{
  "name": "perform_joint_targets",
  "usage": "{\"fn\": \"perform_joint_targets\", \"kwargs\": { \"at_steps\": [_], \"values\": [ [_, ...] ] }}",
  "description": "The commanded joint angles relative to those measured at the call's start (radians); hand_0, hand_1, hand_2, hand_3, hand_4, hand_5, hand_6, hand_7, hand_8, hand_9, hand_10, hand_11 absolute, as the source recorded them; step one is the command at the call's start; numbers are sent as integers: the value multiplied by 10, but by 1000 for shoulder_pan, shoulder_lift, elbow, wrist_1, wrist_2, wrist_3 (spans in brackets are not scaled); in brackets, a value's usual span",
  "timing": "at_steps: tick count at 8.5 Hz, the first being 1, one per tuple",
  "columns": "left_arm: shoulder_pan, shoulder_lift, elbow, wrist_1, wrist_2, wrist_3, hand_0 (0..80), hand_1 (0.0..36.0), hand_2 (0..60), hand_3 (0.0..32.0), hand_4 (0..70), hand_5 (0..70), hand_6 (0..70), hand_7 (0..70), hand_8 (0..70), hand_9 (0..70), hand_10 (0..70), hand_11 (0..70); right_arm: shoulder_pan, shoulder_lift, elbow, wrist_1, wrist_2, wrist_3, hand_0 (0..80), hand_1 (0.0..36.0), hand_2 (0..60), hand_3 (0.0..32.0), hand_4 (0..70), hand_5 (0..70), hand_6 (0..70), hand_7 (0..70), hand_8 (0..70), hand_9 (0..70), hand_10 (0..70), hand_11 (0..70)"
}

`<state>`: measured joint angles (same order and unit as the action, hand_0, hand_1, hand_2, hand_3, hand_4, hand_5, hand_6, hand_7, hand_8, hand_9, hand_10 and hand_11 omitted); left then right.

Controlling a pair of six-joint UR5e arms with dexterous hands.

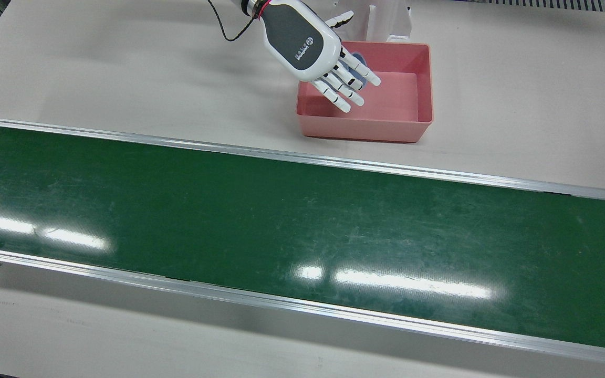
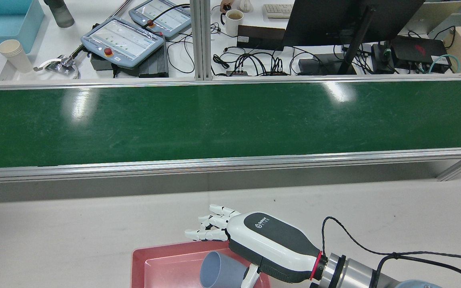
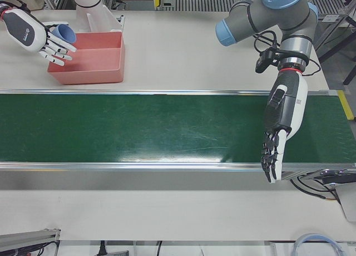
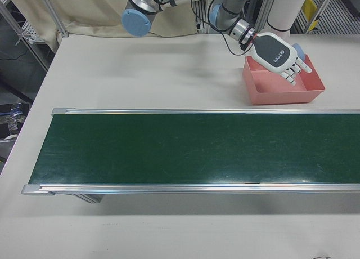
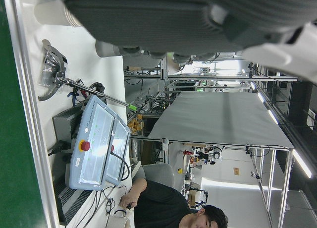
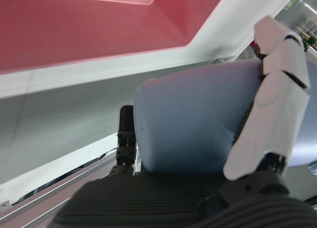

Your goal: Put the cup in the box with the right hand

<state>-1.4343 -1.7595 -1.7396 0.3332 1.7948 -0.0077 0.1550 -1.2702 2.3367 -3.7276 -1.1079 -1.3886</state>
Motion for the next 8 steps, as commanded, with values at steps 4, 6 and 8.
{"fn": "perform_joint_targets", "kwargs": {
  "at_steps": [4,6,8],
  "values": [
    [0,0,0,1,0,0,0,0,0,0,0,0,0,0,0,0,0,0,204,-15,168,-11,0,11,329,63,113,0,15,37,126,521,172,336,86,129],
    [0,0,0,0,0,0,0,0,0,0,0,0,0,0,0,0,0,0,521,-58,185,-12,11,214,325,64,115,0,30,31,118,500,139,288,66,101],
    [0,0,0,0,0,0,0,0,0,0,0,0,0,0,0,0,0,0,755,-174,24,-8,113,581,339,73,114,0,0,35,100,402,121,249,64,101]
  ]
}}
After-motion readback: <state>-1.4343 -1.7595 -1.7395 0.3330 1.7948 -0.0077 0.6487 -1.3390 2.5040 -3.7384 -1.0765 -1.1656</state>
